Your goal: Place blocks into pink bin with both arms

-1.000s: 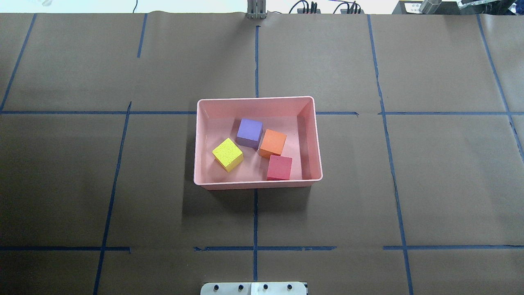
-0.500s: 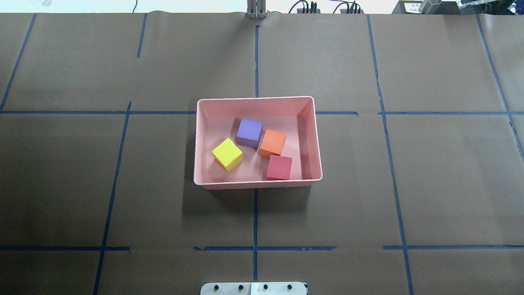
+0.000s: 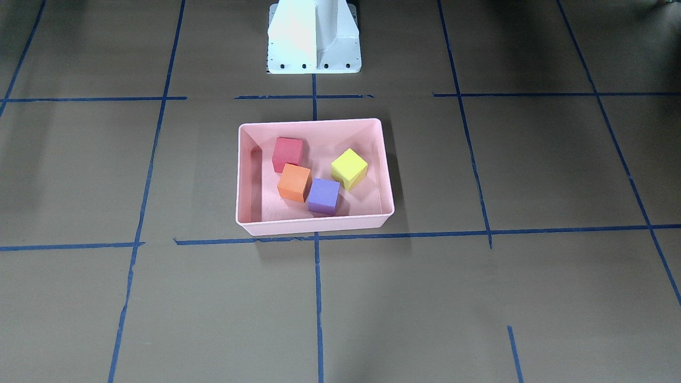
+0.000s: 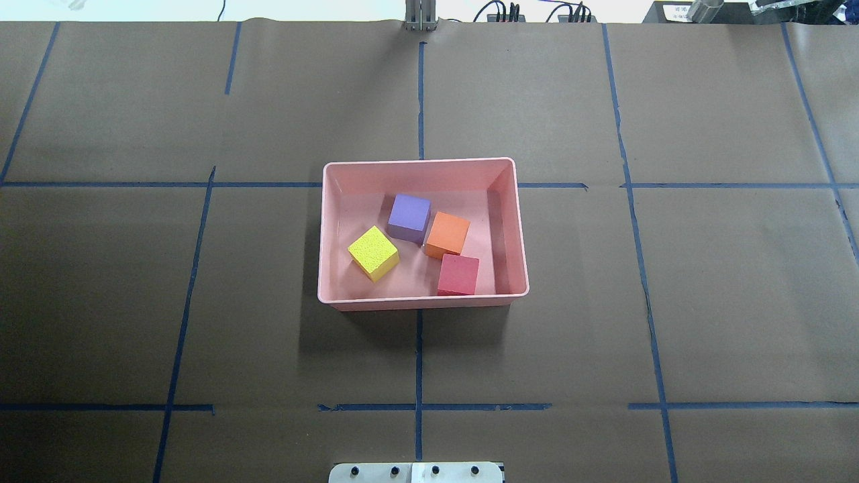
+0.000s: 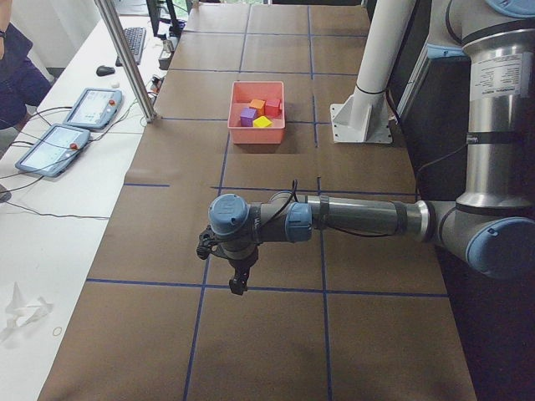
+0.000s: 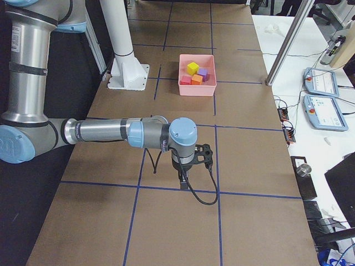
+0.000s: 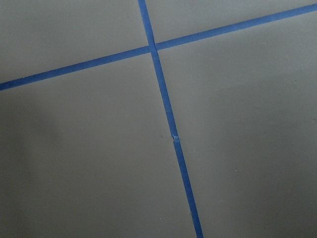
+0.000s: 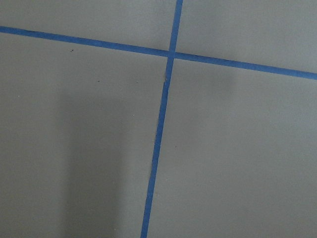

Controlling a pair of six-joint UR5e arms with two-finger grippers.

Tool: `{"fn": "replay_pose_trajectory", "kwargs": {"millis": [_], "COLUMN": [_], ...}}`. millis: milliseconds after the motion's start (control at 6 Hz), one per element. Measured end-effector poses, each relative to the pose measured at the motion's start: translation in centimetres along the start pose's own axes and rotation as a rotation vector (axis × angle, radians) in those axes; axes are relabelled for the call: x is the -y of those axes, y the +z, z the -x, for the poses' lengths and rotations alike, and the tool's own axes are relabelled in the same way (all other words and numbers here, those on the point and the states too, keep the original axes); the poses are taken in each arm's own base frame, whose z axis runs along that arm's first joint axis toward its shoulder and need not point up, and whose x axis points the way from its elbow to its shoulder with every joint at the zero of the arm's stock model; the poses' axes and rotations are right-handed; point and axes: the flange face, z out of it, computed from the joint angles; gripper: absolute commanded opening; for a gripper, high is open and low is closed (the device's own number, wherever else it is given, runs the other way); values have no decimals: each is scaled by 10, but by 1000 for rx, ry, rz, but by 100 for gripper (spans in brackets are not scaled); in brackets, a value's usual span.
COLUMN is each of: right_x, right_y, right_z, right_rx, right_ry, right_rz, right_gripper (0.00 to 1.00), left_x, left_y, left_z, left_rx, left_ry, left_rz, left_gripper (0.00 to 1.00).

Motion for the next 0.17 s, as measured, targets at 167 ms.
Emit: {"fn": "replay_pose_trajectory", "kwargs": {"millis": [167], "right_x": [-1], "right_y": [1], "right_z": [0], "right_rx": [1], "right_ry": [-1], "right_rz": [1], "right_gripper": [100], "left_x": [-3], "left_y": [1], "left_z": [2], "left_rx": [8], "left_ry": [-3], "left_rz": [5], "left_gripper": [100]}}
